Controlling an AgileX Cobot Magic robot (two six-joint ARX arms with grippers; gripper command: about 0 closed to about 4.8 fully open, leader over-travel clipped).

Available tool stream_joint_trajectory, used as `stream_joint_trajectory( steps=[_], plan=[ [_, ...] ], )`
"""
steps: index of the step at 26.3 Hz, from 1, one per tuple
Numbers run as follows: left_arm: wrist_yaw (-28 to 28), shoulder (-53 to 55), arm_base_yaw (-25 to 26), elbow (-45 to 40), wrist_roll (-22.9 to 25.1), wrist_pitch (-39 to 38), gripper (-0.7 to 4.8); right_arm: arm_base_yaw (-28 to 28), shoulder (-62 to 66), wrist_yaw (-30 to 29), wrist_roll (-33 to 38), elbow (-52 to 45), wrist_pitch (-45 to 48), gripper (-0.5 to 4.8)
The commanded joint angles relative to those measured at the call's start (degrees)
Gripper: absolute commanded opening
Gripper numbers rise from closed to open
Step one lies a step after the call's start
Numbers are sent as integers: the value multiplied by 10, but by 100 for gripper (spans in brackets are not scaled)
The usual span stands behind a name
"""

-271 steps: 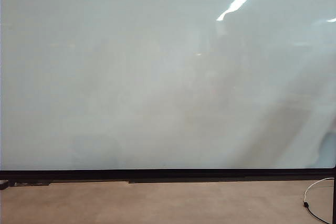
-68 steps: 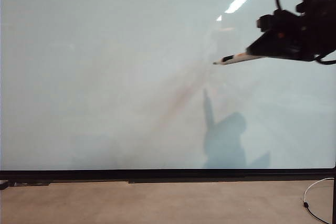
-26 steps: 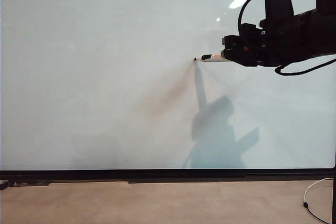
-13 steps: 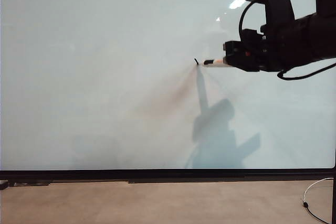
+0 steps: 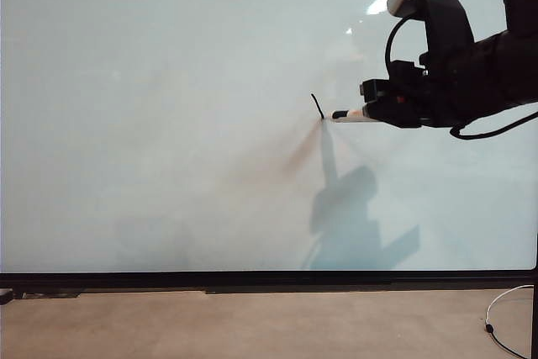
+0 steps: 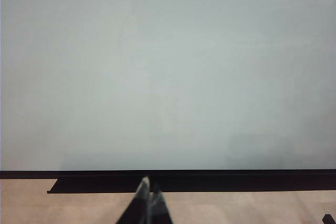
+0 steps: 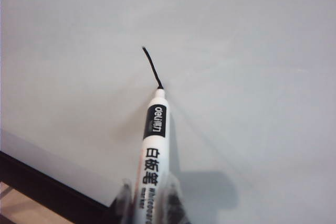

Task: Pick up the pen on the shelf to the right of the whiteboard and draw a check mark.

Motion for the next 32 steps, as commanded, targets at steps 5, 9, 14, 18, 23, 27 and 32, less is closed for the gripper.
stream_joint_trajectory(
  steps=[5, 9, 14, 18, 23, 27, 32],
  plan=[
    [0, 0, 0, 2, 3, 7, -5, -2, -1, 28, -1, -3, -12, -9],
    [0, 0, 0, 2, 3, 7, -4, -2, -1, 30, -1, -3, -13, -9],
    [0, 0, 0, 2, 3, 7, -5, -2, -1, 33, -2, -3, -7, -9],
    [0, 0, 0, 2, 3, 7, -4, -2, -2, 41, -3, -3, -6, -9],
    [0, 0, 0, 2, 3, 7, -4, -3, -12, 47, -14, -3, -3, -9],
    [0, 0, 0, 2, 3, 7, -4, -5, -16, 56, -19, -3, -5, -9],
    [0, 0, 0, 2, 3, 7, -4, -10, -21, 55, -24, -3, -3, -9]
  ],
)
